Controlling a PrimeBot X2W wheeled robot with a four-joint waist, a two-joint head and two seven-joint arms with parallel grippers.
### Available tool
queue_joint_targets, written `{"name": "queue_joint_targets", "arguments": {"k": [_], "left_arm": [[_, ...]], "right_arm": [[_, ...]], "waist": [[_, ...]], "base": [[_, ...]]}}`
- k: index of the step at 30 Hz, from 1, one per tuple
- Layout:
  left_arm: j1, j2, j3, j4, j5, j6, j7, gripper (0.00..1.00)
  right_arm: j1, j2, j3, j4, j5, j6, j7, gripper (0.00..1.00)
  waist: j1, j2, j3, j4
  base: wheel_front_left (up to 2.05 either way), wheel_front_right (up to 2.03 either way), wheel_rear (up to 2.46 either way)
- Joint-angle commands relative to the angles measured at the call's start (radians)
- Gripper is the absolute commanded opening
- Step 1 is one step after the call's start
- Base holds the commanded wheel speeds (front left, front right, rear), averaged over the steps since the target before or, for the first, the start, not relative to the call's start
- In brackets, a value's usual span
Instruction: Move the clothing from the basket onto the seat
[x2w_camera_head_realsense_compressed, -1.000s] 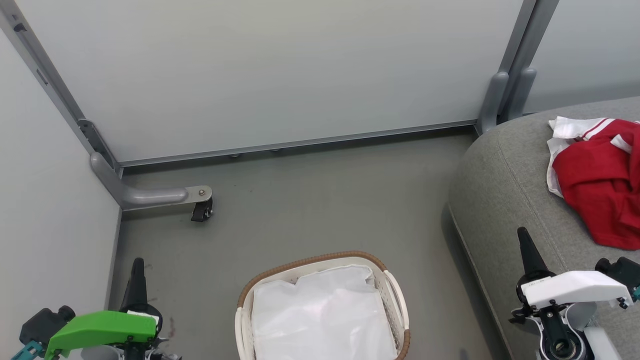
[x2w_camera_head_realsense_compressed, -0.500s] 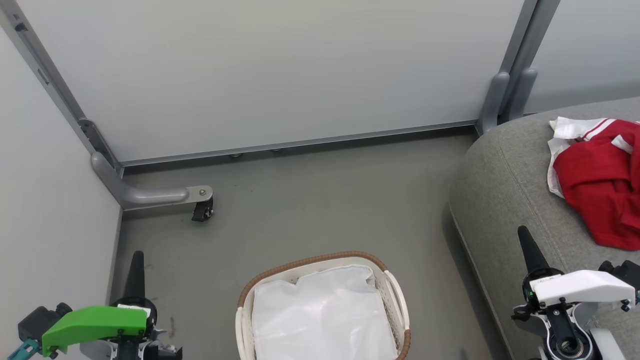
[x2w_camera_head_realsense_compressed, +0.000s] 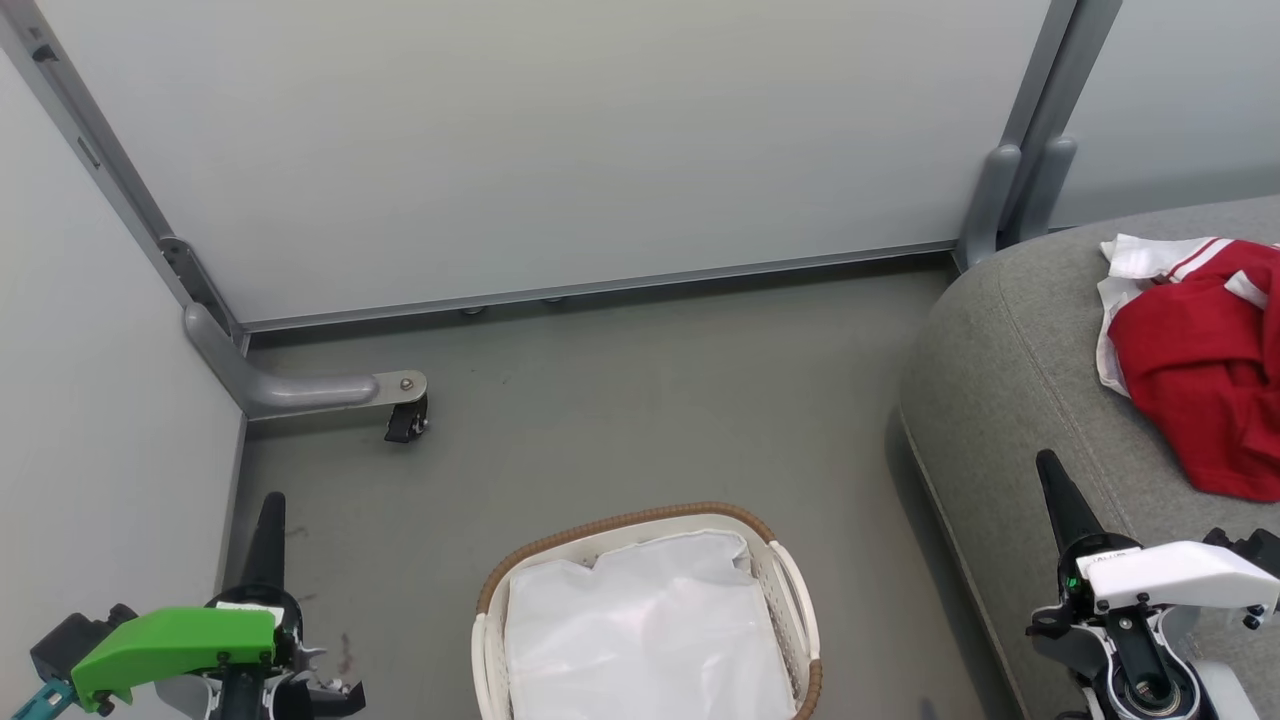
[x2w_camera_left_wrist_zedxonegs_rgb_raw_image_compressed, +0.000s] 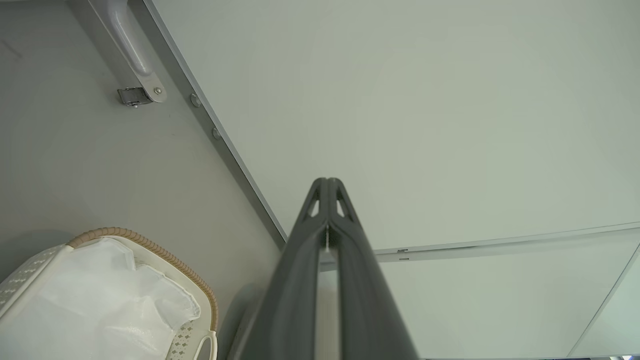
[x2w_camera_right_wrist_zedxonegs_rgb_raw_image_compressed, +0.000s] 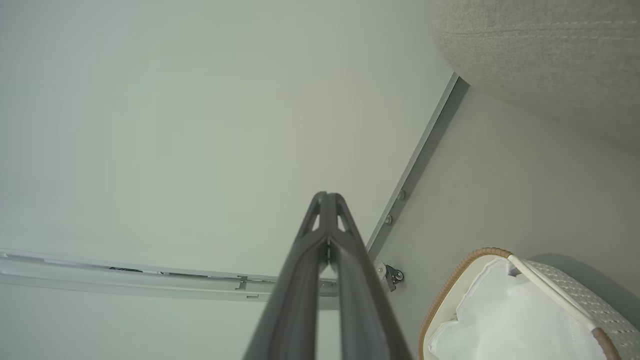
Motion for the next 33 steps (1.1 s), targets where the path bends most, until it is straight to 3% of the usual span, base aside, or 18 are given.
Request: {"name": "queue_joint_targets", "arguments": {"k": [1, 33], "left_arm": [[-0.023, 0.0, 0.005, -0.008, -0.022, 0.0, 0.005, 0.0], [-0.036, -0.009, 0.031, -0.026, -0.223, 0.0, 0.065, 0.0]], "right_arm": [[0.005, -0.006, -0.004, -0.012, 0.024, -0.001, 0.007, 0.0], [0.019, -0.008, -0.015, -0.038, 0.26, -0.001, 0.067, 0.0]], "waist": [[0.0, 0.0, 0.0, 0.0], [0.0, 0.0, 0.0, 0.005]], "base": [[0.0, 0.0, 0.0], [0.0, 0.0, 0.0]]}}
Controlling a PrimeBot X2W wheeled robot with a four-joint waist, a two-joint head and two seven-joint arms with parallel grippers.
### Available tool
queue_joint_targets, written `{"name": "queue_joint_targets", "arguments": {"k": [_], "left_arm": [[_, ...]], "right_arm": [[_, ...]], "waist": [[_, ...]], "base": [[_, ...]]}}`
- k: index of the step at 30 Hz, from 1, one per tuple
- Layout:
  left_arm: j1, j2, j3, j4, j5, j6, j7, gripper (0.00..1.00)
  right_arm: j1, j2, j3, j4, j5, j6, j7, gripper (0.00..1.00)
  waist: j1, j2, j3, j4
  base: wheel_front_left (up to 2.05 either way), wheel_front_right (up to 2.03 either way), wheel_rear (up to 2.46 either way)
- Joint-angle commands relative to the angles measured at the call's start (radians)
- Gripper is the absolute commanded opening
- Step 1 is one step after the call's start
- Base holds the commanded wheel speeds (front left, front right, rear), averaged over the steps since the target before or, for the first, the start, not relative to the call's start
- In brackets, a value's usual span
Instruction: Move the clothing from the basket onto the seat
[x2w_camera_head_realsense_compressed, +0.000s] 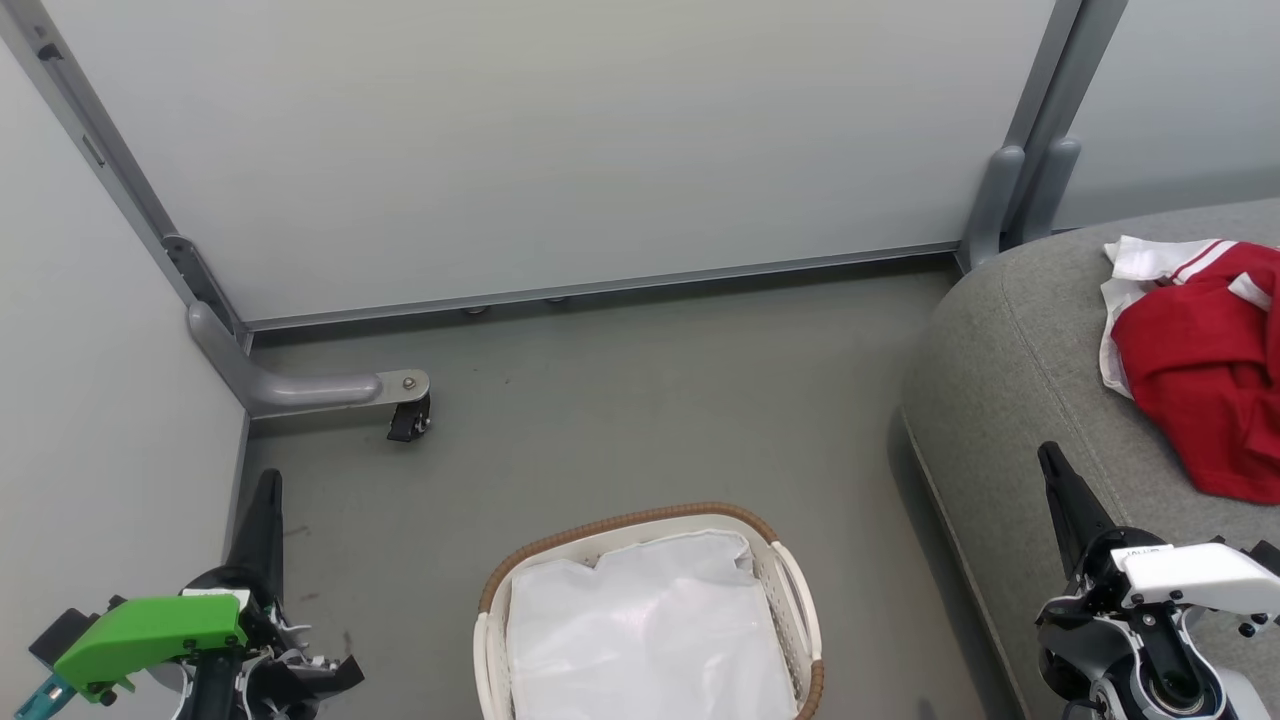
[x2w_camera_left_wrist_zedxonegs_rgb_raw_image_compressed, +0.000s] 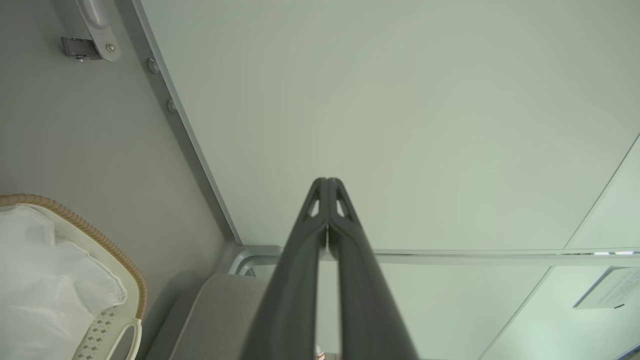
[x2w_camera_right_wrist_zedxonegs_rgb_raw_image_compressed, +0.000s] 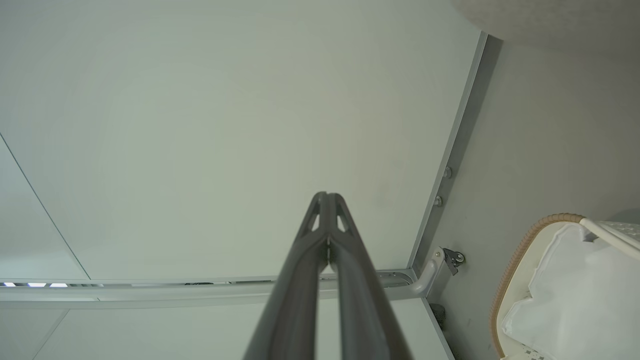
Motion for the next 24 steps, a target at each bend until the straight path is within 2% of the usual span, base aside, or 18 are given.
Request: {"name": "queue_joint_targets", "arguments": {"k": [1, 24], "left_arm": [[-0.017, -0.002, 0.005, -0.004, -0.021, 0.0, 0.004, 0.0], [-0.014, -0.001, 0.004, -0.004, -0.021, 0.0, 0.006, 0.0]], "right_arm": [[0.011, -0.006, -0.003, -0.007, 0.02, -0.001, 0.005, 0.0], [0.011, -0.006, -0.003, -0.006, 0.02, -0.001, 0.007, 0.0]], "waist": [[0.0, 0.0, 0.0, 0.0], [0.0, 0.0, 0.0, 0.0]], "base": [[0.0, 0.0, 0.0], [0.0, 0.0, 0.0]]}}
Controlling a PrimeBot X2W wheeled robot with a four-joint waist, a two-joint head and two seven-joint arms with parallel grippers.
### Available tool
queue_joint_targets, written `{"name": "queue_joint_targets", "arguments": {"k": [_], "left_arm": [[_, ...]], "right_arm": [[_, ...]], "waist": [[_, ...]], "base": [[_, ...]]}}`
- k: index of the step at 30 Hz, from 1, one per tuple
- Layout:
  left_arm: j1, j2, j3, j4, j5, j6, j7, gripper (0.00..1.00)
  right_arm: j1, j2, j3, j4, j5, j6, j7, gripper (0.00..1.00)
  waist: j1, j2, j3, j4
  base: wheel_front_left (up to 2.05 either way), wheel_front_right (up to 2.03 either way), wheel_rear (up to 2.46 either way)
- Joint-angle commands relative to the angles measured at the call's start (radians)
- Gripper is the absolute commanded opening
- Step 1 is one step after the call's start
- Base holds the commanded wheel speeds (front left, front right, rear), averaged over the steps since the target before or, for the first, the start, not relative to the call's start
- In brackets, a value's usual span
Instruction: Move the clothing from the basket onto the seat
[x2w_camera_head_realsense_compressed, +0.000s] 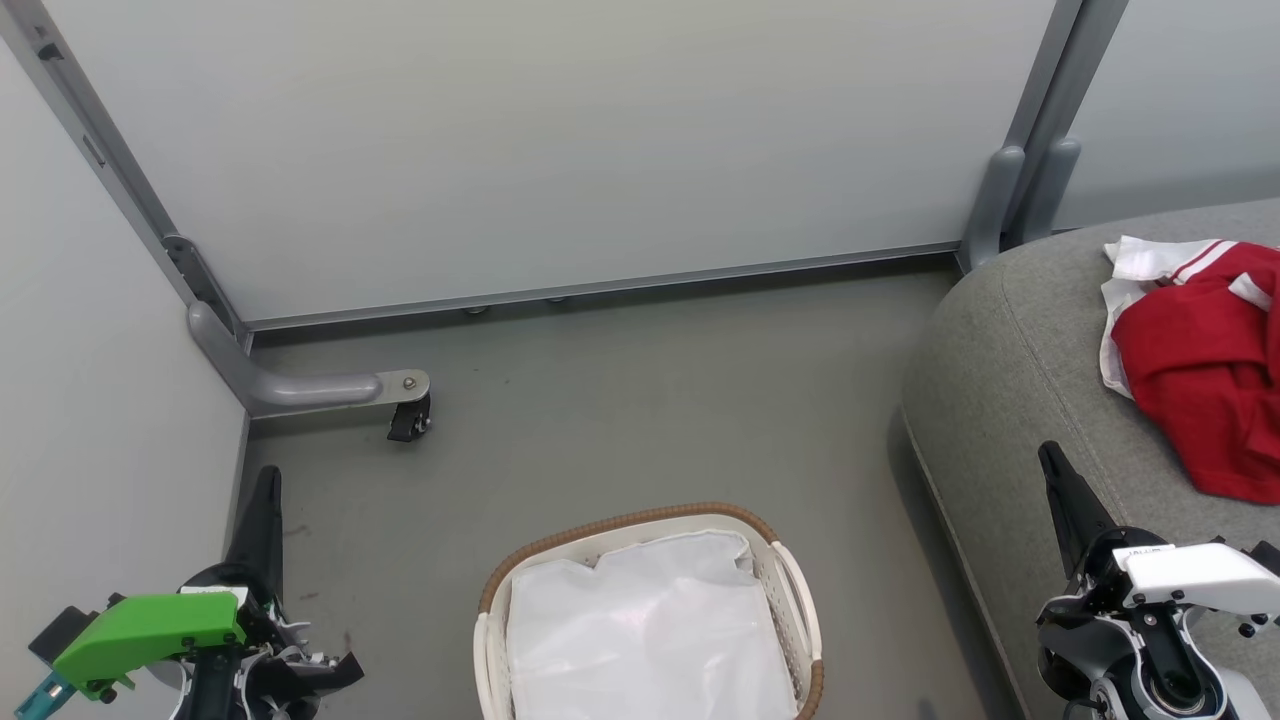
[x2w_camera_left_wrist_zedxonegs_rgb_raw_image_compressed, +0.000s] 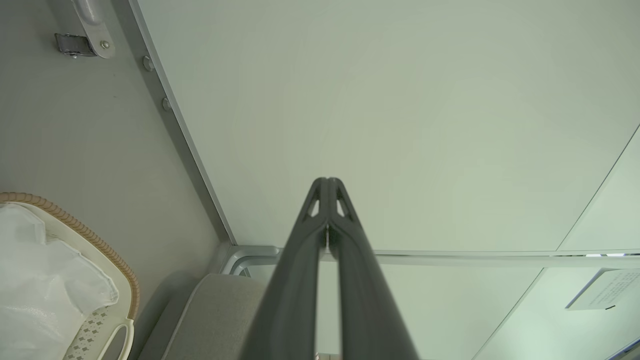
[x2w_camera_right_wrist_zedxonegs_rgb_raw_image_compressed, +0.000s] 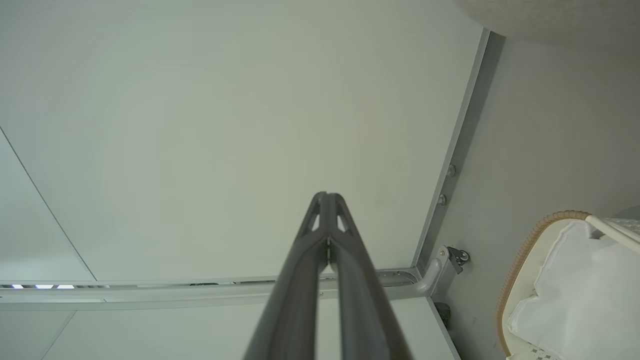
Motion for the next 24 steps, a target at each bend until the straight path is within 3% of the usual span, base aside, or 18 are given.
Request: {"name": "queue_joint_targets", "arguments": {"k": [1, 24], "left_arm": [[-0.011, 0.0, 0.002, -0.001, -0.004, 0.0, 0.004, 0.0], [-0.011, 0.0, 0.002, -0.001, -0.004, 0.0, 0.004, 0.0]], "right_arm": [[0.011, -0.006, -0.003, -0.004, 0.003, -0.001, 0.003, 0.0], [0.01, -0.006, -0.002, -0.004, 0.003, -0.001, 0.003, 0.0]], "waist": [[0.0, -0.0001, 0.0, 0.0], [0.0, -0.0001, 0.0, 0.0]], "base": [[0.0, 0.0, 0.0], [0.0, 0.0, 0.0]]}}
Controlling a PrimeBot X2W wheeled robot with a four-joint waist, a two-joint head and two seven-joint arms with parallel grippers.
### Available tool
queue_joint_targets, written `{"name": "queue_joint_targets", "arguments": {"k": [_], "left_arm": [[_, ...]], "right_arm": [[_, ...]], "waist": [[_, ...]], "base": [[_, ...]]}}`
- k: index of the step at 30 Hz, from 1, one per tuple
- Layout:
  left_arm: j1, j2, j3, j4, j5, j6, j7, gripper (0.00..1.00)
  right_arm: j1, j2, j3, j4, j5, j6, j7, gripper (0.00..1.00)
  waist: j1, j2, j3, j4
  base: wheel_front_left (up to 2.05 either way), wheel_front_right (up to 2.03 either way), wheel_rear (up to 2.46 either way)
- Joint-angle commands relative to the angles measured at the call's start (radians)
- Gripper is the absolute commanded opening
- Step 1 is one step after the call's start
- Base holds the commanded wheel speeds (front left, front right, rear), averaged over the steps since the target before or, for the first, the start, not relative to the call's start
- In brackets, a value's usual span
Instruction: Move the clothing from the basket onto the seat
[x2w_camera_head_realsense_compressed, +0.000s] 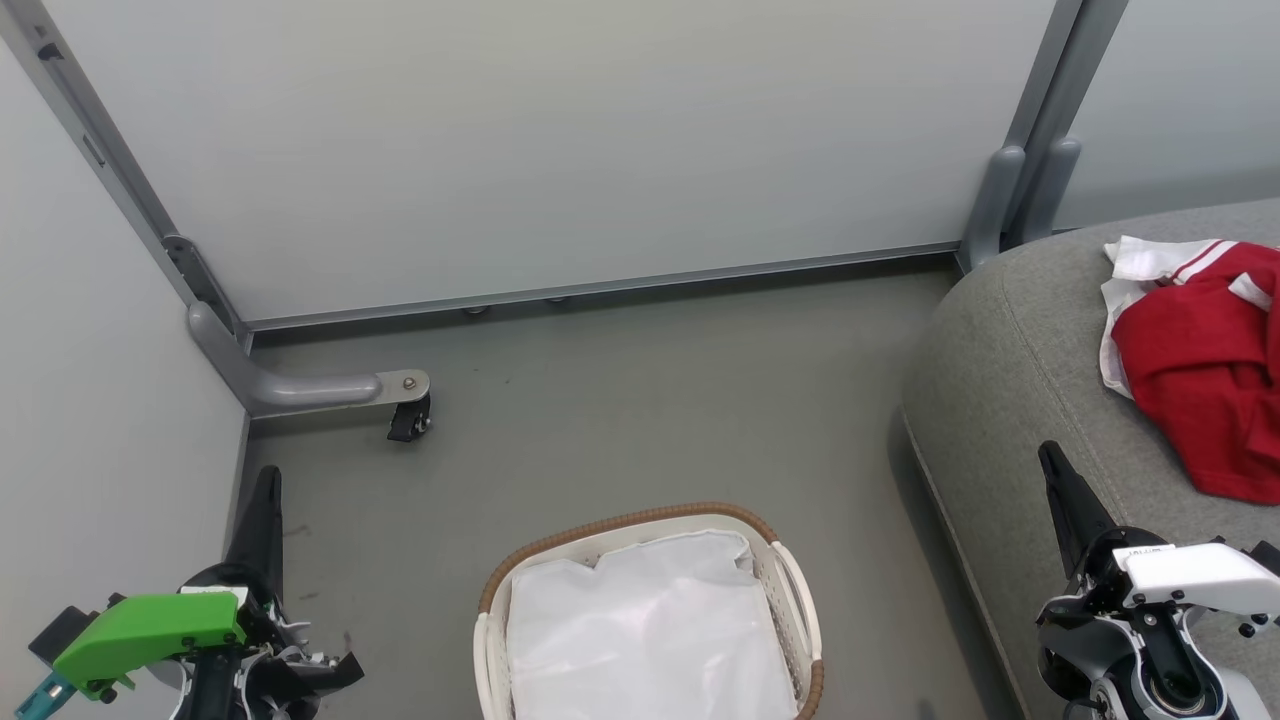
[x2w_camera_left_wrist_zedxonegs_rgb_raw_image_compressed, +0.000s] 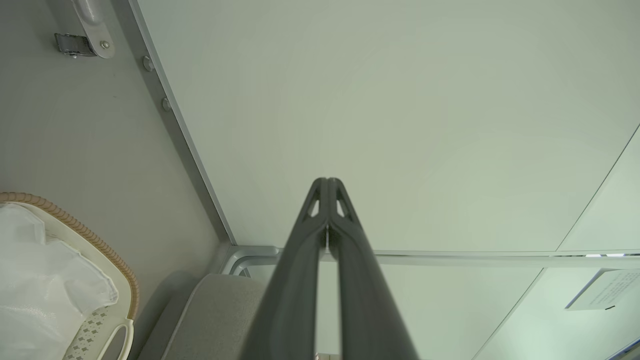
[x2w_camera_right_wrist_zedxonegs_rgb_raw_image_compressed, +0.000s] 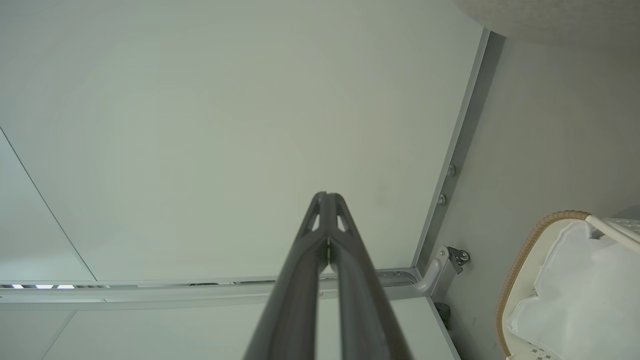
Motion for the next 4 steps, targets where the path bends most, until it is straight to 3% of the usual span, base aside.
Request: {"name": "queue_joint_targets", "arguments": {"k": [1, 4], "left_arm": [[-0.011, 0.001, 0.002, 0.0, -0.004, 0.0, 0.004, 0.0], [-0.011, 0.001, 0.002, -0.001, -0.005, 0.0, 0.004, 0.0]], "right_arm": [[0.01, -0.006, -0.002, -0.003, 0.003, -0.001, 0.003, 0.0], [0.01, -0.006, -0.002, -0.003, 0.003, -0.001, 0.003, 0.0]], "waist": [[0.0, 0.0, 0.0, 0.0], [0.0, 0.0, 0.0, 0.0]], "base": [[0.0, 0.0, 0.0], [0.0, 0.0, 0.0]]}}
